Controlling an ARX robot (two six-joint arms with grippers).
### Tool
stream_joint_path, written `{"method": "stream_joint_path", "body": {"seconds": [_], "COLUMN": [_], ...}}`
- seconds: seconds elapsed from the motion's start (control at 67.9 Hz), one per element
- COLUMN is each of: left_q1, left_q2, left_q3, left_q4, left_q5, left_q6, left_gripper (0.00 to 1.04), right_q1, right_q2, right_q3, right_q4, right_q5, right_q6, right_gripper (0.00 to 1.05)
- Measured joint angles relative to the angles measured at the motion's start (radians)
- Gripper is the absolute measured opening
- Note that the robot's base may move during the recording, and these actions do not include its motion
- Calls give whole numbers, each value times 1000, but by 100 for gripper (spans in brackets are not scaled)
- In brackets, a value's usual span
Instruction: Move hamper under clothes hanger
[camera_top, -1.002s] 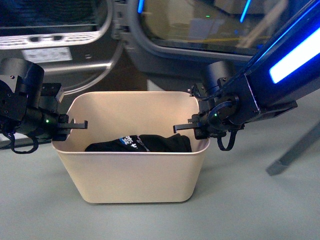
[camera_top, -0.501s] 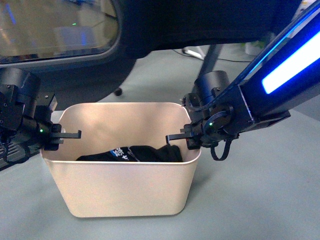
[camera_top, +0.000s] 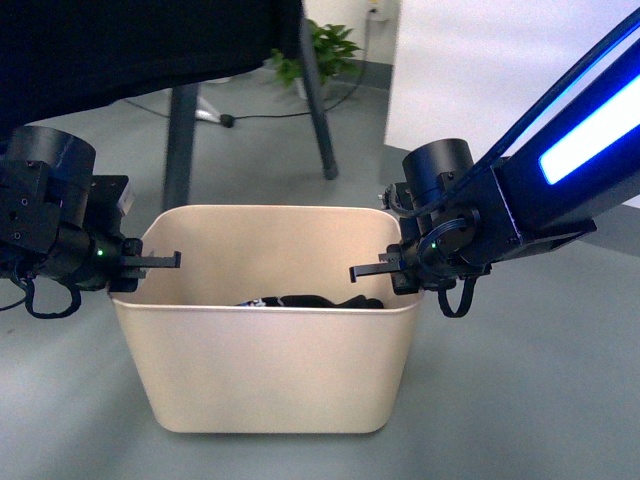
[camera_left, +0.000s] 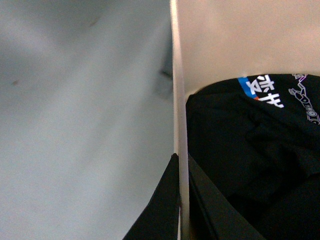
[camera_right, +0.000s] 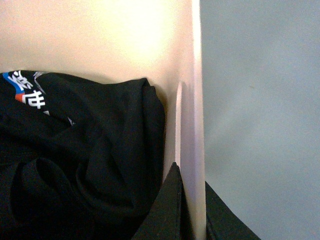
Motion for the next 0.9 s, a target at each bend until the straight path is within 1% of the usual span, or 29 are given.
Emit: {"method": "stream_joint_path", "body": {"seconds": [0.059,0.501,0.633,0.722,0.899], "left_q1": [0,0,-30,-35,-6], "left_q2": [3,4,4,4,4], "left_q3": [0,0,2,2,2], "left_q4": [0,0,0,0,0], "left_q5": [15,10,23,26,7], "left_q6": [0,0,0,-1,0], "left_gripper": [4,4,4,4,4], "right_q1": [-3,-7,-30,-41,-8], "right_q2": [0,-2,-3,-3,-3], "right_q3": [0,0,0,0,0], "right_q4": [0,1,1,1,1], "right_q5": [10,-2,24,22,2], "right_q6": [0,0,-1,-1,-1], "right_gripper": [3,3,3,3,3]}}
